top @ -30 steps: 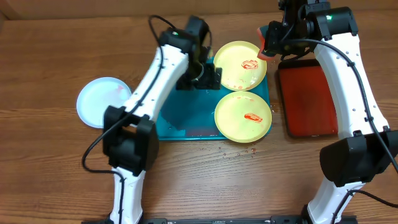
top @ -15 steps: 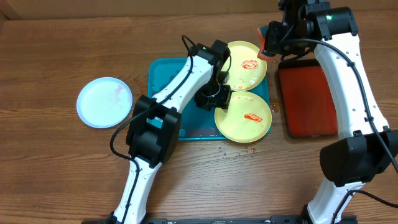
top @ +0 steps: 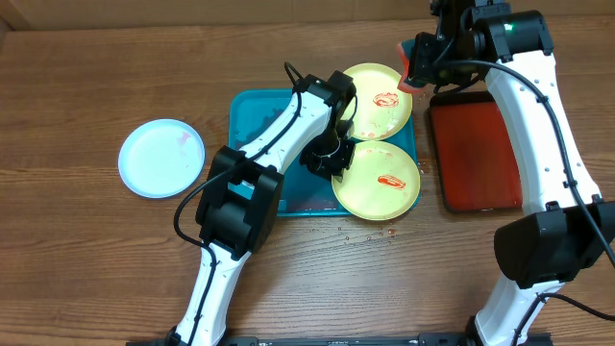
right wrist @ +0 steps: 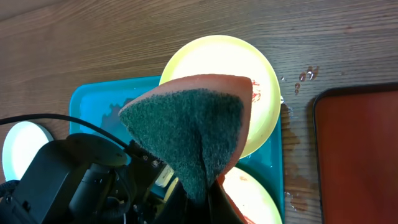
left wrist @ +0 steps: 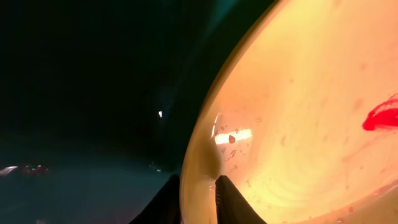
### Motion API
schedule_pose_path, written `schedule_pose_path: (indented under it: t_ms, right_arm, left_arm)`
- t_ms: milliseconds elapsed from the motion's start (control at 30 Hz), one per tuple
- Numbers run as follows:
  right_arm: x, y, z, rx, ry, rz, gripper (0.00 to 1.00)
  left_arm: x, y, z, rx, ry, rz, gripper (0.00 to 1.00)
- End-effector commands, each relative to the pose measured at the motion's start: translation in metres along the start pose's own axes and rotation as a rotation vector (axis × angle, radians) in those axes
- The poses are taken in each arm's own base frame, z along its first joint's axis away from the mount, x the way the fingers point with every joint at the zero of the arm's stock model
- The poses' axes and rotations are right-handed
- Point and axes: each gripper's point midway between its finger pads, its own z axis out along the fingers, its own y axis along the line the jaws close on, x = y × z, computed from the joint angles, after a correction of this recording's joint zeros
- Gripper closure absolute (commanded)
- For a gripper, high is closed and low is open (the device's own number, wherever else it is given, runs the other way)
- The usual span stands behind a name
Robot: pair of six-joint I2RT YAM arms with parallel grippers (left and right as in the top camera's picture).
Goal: Clean dirty plates on tray and stack at the side
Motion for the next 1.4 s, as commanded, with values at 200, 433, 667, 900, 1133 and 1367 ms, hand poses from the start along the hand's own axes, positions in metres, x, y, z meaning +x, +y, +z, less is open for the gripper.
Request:
schedule_pose_path:
  t_ms: [200,433,667,900,1133,1367]
  right_arm:
    - [-0.005,0.003,-0.012,-0.006,-0.034,-0.007,0.96]
    - [-0.005,0.005,-0.012,-0.008,-0.033,-0.005,0.96]
    - [0.001,0.017,-0.006,-0.019,-0.016,-0.029,0.96]
    - [0.015,0.038,0.028,-0.028,0.048,-0.002,0.96]
    - [0.046,0.074,0.071,-0.05,0.143,-0.067,0.96]
    - [0.074,0.11,0.105,-0.062,0.192,-0.125,0.96]
  left_arm:
    - [0.001,0.002,0.007,-0.015,0.013,-0.011,0.96]
    - [-0.003,0.028,-0.024,-0.065,-0.041,-0.056,0.96]
    - [-0.012,0.097,-0.086,-0.147,-0.175,-0.219,0.96]
    - [-0.005,0.138,-0.086,-0.142,-0.15,-0.333,0.96]
    - [0.01,0.146,-0.055,-0.153,-0.084,-0.349,0.96]
    - [0.015,0.168,-0.034,-0.175,-0.087,-0.439,0.96]
